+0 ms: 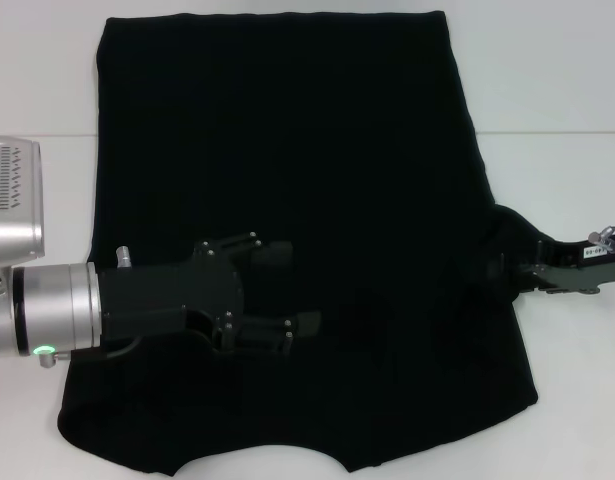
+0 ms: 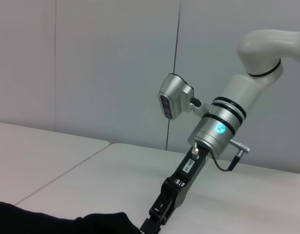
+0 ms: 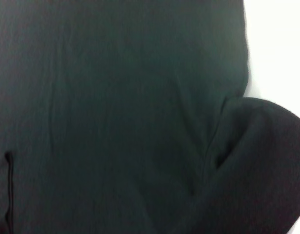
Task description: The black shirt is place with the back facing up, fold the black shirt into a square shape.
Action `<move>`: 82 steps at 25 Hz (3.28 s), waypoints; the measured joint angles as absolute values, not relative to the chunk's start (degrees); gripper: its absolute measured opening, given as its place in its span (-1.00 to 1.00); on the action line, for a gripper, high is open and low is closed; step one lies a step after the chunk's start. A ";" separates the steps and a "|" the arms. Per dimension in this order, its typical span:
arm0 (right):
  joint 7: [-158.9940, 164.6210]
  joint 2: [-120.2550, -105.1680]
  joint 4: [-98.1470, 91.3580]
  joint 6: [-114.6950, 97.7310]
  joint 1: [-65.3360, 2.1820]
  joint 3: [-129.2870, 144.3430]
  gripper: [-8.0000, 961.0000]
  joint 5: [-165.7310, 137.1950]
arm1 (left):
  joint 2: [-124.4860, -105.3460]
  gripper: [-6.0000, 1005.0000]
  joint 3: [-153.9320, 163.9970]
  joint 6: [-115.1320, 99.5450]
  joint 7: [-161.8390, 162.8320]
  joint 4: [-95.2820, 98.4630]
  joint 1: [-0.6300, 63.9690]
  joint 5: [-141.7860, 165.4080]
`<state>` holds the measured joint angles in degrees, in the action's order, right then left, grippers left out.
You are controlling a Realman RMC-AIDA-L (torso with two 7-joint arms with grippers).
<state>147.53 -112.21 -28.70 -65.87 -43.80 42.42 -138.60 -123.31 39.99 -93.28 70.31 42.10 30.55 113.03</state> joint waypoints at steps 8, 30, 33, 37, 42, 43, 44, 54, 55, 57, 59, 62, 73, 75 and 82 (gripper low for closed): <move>147.91 -112.00 -28.65 -68.48 -43.65 40.73 0.15 -138.60 | -123.21 0.86 39.99 -93.24 70.31 42.30 30.51 113.14; 151.57 -112.03 -26.49 -67.89 -42.08 37.46 0.00 -138.60 | -123.05 0.87 39.99 -93.58 70.31 42.39 30.59 112.98; 151.32 -112.39 -26.32 -66.91 -42.25 37.04 0.00 -138.59 | -123.04 0.86 39.99 -93.36 70.31 42.36 30.54 112.96; 151.10 -112.72 -24.89 -65.07 -42.79 36.97 0.00 -138.50 | -123.04 0.86 39.95 -93.28 70.31 42.46 30.45 112.94; 151.02 -113.41 -24.36 -63.19 -43.06 36.98 -0.01 -138.01 | -122.83 0.86 39.31 -93.43 69.94 42.42 30.32 112.93; 151.02 -113.43 -24.42 -63.19 -43.06 36.98 -0.03 -137.84 | -122.80 0.86 39.23 -93.51 69.85 42.40 30.30 112.93; 150.96 -113.44 -24.52 -63.17 -43.07 36.98 -0.06 -137.76 | -122.78 0.86 39.23 -93.56 69.83 42.40 30.28 112.93; 149.56 -113.07 -25.03 -63.58 -42.42 37.00 -0.76 -137.01 | -122.69 0.86 39.19 -93.58 69.78 42.42 30.23 112.94; 149.51 -113.03 -25.03 -63.59 -42.38 37.00 -0.92 -137.01 | -122.70 0.86 39.19 -93.57 69.78 42.39 30.23 112.94; 149.29 -112.88 -25.07 -63.71 -42.32 37.00 -0.92 -137.01 | -122.73 0.86 39.20 -93.49 69.78 42.38 30.23 112.94; 149.06 -112.77 -25.37 -63.86 -42.24 37.00 -0.92 -137.01 | -122.75 0.86 39.19 -93.41 69.78 42.36 30.23 112.94; 148.90 -112.54 -26.91 -64.27 -41.90 37.00 -0.92 -137.02 | -122.80 0.86 39.20 -93.32 69.78 42.30 30.26 112.94; 148.75 -112.06 -30.98 -65.44 -46.24 38.10 -0.92 -136.83 | -123.04 0.86 38.82 -93.24 69.79 42.14 30.07 111.54; 148.72 -112.48 -30.98 -64.99 -47.46 39.22 -0.92 -136.94 | -123.04 0.86 38.55 -93.24 69.78 42.14 30.06 111.49; 149.12 -113.41 -30.50 -62.93 -50.63 44.51 -0.92 -137.00 | -122.99 0.87 38.32 -93.25 69.81 42.15 30.06 111.42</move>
